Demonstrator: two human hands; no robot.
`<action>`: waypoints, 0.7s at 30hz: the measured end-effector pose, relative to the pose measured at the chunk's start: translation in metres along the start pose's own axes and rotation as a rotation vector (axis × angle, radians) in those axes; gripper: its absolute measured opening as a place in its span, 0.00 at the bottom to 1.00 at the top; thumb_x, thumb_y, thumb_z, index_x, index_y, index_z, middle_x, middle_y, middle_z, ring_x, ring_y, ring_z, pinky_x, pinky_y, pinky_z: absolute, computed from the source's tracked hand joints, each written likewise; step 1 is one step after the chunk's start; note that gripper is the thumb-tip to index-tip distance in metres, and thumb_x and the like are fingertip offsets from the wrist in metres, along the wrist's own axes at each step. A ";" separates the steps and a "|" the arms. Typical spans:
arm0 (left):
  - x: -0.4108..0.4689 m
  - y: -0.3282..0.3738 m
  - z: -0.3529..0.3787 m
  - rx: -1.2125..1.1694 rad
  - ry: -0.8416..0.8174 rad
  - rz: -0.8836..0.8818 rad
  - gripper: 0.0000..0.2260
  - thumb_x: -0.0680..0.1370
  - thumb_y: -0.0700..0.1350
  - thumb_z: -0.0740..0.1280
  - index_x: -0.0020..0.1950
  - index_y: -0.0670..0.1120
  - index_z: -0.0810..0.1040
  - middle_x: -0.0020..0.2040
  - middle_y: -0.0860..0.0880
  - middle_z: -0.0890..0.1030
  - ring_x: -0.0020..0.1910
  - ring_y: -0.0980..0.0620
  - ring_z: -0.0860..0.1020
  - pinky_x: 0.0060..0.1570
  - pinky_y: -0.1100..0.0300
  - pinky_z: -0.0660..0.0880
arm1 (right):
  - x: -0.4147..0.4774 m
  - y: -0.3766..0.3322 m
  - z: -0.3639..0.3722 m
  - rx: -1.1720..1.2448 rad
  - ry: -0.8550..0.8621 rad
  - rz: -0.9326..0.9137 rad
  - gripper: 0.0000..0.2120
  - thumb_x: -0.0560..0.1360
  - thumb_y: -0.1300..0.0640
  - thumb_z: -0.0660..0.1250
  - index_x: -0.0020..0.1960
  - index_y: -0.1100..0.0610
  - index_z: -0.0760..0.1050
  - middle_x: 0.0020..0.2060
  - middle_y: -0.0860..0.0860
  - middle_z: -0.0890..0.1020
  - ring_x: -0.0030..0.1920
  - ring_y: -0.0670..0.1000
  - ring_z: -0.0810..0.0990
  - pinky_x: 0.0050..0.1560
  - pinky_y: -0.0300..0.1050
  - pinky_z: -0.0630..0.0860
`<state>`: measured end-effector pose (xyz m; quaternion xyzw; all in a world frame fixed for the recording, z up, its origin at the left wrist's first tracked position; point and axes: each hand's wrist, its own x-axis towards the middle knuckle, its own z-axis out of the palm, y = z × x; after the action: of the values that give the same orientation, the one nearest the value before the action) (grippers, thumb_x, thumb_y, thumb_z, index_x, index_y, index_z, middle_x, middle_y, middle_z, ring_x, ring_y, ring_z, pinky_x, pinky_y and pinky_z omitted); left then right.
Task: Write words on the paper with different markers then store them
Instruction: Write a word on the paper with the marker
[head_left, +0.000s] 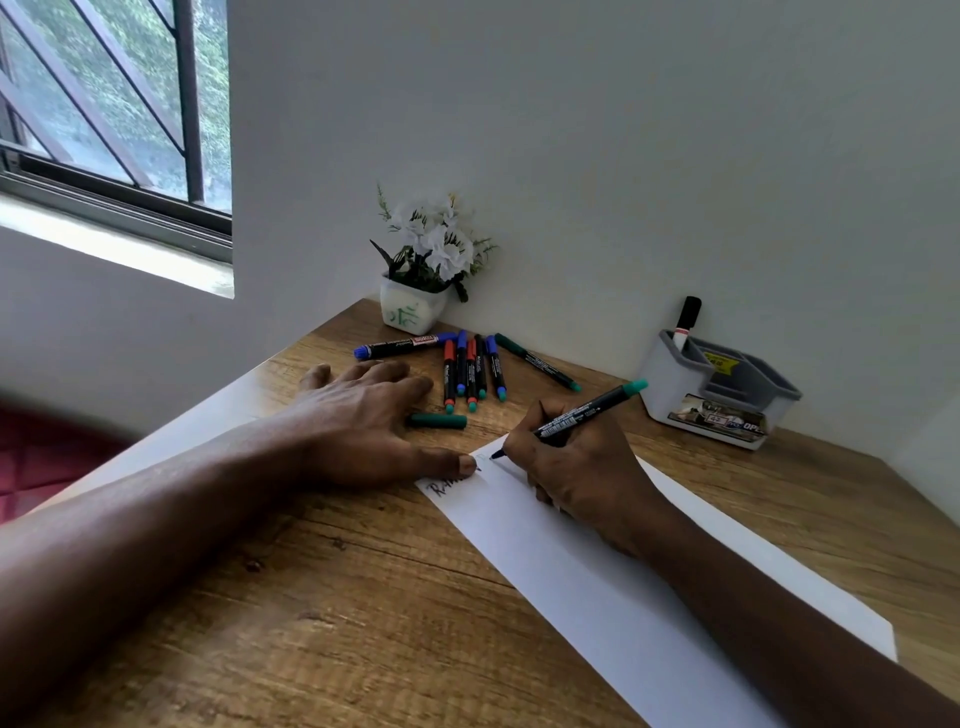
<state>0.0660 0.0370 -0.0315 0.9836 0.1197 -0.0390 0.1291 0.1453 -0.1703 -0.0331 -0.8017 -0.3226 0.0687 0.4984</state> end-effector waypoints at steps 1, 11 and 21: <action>0.000 0.000 0.000 0.002 0.003 0.001 0.54 0.60 0.82 0.51 0.82 0.60 0.52 0.84 0.54 0.50 0.82 0.49 0.50 0.78 0.38 0.45 | 0.000 0.000 0.000 -0.007 -0.007 -0.001 0.06 0.76 0.62 0.71 0.43 0.65 0.79 0.25 0.50 0.78 0.23 0.45 0.74 0.25 0.37 0.72; 0.002 -0.002 0.002 0.004 0.010 -0.003 0.54 0.59 0.83 0.51 0.82 0.61 0.53 0.84 0.54 0.50 0.82 0.48 0.51 0.78 0.38 0.45 | -0.001 0.000 0.001 0.023 0.020 0.024 0.07 0.76 0.62 0.71 0.43 0.66 0.78 0.24 0.50 0.78 0.23 0.45 0.74 0.25 0.36 0.71; 0.002 -0.002 0.001 0.002 0.011 -0.004 0.54 0.59 0.83 0.51 0.82 0.60 0.53 0.84 0.54 0.51 0.82 0.48 0.51 0.77 0.38 0.45 | 0.001 0.002 0.003 -0.019 0.079 0.020 0.07 0.76 0.61 0.72 0.39 0.60 0.79 0.24 0.49 0.79 0.24 0.46 0.75 0.27 0.38 0.73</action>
<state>0.0677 0.0389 -0.0335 0.9837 0.1225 -0.0340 0.1272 0.1452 -0.1681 -0.0360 -0.8118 -0.2954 0.0388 0.5022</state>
